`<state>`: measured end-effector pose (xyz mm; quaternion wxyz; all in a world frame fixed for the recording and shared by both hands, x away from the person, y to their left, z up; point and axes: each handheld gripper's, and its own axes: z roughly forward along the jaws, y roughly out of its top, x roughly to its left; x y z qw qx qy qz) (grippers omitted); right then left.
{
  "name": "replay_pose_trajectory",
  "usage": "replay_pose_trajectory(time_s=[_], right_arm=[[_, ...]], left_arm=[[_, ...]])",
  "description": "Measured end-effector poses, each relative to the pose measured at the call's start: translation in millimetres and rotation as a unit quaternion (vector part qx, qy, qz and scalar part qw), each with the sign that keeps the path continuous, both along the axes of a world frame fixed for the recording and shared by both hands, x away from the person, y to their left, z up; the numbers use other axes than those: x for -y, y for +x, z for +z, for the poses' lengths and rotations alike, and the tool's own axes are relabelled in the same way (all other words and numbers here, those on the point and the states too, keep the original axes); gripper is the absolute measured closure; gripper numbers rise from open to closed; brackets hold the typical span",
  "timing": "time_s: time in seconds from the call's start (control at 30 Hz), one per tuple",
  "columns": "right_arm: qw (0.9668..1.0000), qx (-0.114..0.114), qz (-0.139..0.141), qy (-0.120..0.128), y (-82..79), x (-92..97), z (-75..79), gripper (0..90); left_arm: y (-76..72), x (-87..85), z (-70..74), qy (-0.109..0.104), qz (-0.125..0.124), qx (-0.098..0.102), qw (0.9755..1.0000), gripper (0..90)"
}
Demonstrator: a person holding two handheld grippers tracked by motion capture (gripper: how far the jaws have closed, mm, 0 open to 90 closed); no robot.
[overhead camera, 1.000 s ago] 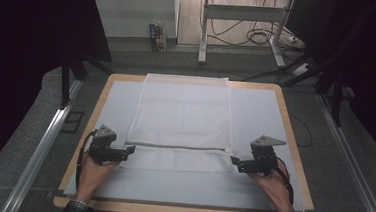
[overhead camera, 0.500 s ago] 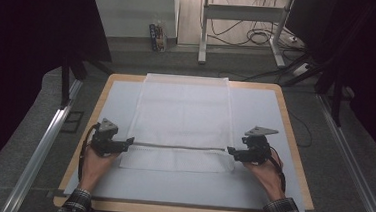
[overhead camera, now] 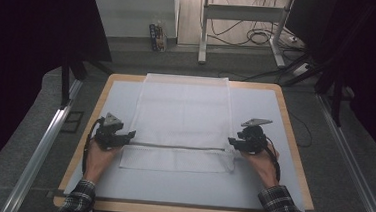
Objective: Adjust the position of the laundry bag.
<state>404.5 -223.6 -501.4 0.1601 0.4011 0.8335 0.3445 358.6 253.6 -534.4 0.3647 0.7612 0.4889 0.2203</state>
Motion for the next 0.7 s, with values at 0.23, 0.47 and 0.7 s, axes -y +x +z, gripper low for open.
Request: replay_pose_trajectory(time_s=[0.23,0.47,0.7], right_arm=[[0.9996,0.004,-0.020,-0.022,14.7,-8.7,-10.1,46.3],[0.9992,-0.004,-0.017,-0.037,21.2,-11.7,-18.2,48.4],[0.9988,-0.018,-0.018,-0.041,23.9,-12.1,-15.4,64.7]], left_arm=[[12.3,-0.8,-8.5,0.013,0.022,-0.015,0.9996,40.4],[18.4,1.6,-14.3,0.019,0.019,-0.033,0.9991,37.6],[18.7,2.3,-13.6,-0.008,0.019,-0.049,0.9986,49.1]])
